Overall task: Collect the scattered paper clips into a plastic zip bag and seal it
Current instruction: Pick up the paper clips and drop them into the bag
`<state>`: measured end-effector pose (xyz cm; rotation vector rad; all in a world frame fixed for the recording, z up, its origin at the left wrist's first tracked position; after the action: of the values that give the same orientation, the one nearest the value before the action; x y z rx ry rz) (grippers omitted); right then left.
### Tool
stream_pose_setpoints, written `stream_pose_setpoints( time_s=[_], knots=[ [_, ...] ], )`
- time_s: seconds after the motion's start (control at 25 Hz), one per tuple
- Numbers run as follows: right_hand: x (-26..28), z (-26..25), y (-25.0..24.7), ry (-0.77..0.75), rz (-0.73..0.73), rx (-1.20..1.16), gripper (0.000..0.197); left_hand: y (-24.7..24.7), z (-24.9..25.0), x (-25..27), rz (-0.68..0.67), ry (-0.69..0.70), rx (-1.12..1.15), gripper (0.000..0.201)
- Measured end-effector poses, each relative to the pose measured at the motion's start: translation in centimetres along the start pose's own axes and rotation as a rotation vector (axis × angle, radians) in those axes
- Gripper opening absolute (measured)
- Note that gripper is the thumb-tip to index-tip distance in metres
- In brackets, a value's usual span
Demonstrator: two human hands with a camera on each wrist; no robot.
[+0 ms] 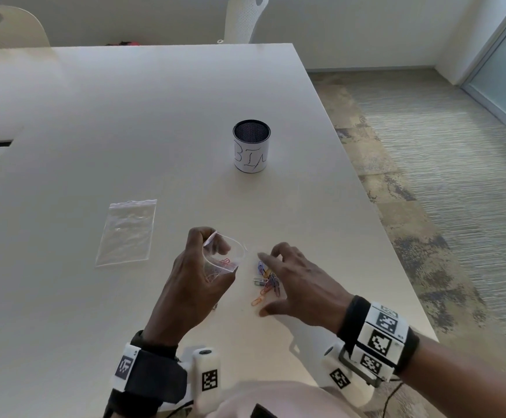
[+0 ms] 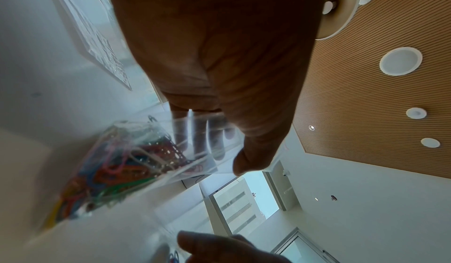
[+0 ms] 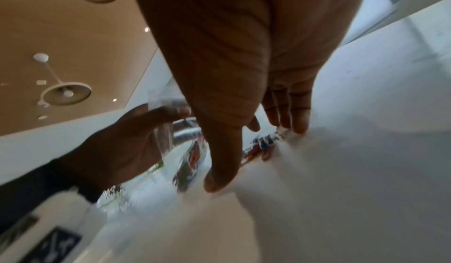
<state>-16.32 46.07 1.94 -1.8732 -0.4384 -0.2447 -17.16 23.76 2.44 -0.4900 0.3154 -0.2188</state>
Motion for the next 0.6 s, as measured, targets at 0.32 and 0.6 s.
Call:
stream_pose_setpoints(
  time_s=[0.32,0.6],
  knots=[
    [-0.6,-0.7,2.5,-0.182,0.144,-0.024,0.01,0.3,0.0,-0.2,-0.006,0.01,0.002,0.045],
    [-0.5,-1.9,1.3,-0.15,0.114,0.124,0.024,0.1,0.0,-0.4,-0.015,0.01,0.007,0.043]
  ],
)
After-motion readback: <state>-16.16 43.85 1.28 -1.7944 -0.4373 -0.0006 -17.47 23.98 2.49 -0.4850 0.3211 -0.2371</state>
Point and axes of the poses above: each hand's wrist, its own x-axis away from the middle knuckle, its own y-axis out of the palm, z = x × y, the point moved 1 cm from there along -x, towards the middle knuckle, and after that the axes turned 13 degrees about y, right-handed, at the moved point
